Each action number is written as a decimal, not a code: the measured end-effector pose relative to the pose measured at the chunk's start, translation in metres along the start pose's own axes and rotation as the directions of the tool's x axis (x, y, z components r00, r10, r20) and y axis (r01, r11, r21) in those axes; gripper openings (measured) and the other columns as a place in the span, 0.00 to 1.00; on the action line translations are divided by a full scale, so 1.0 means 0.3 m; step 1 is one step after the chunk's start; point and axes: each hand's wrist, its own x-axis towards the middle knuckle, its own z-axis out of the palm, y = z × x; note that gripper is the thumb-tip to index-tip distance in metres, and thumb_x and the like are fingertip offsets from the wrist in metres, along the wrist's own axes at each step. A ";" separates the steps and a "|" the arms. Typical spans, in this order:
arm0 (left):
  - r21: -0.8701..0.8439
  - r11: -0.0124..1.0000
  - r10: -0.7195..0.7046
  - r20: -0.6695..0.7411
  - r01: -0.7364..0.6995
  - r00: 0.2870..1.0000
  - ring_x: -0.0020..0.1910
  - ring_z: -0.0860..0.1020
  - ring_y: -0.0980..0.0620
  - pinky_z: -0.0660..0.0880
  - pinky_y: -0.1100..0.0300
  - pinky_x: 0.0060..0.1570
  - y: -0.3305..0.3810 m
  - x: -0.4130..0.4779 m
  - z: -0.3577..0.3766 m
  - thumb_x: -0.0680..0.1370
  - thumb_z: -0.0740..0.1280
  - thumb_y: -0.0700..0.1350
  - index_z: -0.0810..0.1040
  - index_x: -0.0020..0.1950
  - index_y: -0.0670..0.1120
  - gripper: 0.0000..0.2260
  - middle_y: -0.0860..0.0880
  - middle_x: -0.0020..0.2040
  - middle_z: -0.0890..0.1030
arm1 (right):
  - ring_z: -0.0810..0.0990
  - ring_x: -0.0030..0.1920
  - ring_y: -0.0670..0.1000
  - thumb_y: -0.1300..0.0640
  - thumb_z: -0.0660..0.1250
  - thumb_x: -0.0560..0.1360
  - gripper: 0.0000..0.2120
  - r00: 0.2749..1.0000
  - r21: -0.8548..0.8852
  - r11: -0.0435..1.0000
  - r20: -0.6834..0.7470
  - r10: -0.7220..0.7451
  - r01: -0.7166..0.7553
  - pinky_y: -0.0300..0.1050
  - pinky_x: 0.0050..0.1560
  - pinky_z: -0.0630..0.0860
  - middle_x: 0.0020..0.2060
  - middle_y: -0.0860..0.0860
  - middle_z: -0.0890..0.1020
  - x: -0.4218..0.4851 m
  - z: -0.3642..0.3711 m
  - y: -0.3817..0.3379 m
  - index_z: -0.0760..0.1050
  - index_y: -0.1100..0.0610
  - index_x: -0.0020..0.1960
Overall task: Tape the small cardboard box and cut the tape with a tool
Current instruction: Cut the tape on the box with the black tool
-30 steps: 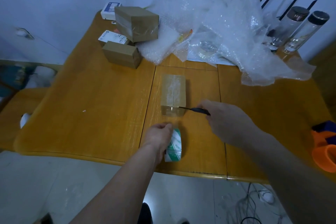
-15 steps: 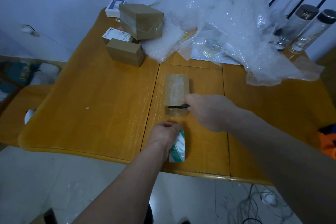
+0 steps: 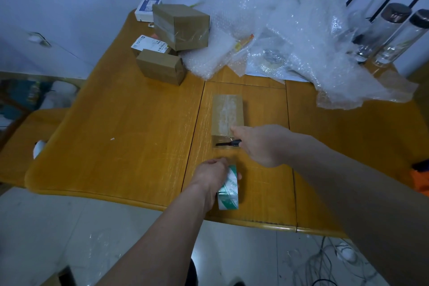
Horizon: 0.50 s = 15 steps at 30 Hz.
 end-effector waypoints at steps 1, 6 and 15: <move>-0.009 1.000 0.003 -0.007 -0.003 1.000 0.35 0.85 0.46 0.82 0.52 0.42 -0.002 0.002 0.002 0.82 0.67 0.49 0.76 0.64 0.47 0.12 0.42 0.42 0.89 | 0.85 0.43 0.59 0.62 0.58 0.82 0.17 1.000 0.014 1.000 0.009 0.001 -0.001 0.51 0.31 0.76 0.54 0.57 0.84 0.002 -0.001 0.002 0.67 0.62 0.70; -0.065 0.998 0.020 -0.088 -0.026 0.996 0.38 0.85 0.43 0.84 0.47 0.47 -0.015 0.015 0.029 0.82 0.67 0.48 0.77 0.57 0.50 0.05 0.40 0.45 0.88 | 0.68 0.29 0.42 0.64 0.58 0.83 0.29 0.996 0.050 0.997 0.076 0.055 -0.059 0.38 0.28 0.71 0.60 0.50 0.81 -0.008 -0.029 -0.003 0.53 0.61 0.82; -0.104 0.994 0.028 -0.154 -0.044 0.988 0.42 0.86 0.41 0.83 0.41 0.56 -0.017 0.026 0.057 0.81 0.68 0.47 0.78 0.51 0.50 0.02 0.39 0.43 0.88 | 0.85 0.46 0.59 0.68 0.61 0.78 0.35 0.993 -0.100 0.994 0.108 0.046 -0.035 0.57 0.49 0.84 0.54 0.47 0.80 0.027 -0.004 -0.015 0.50 0.64 0.81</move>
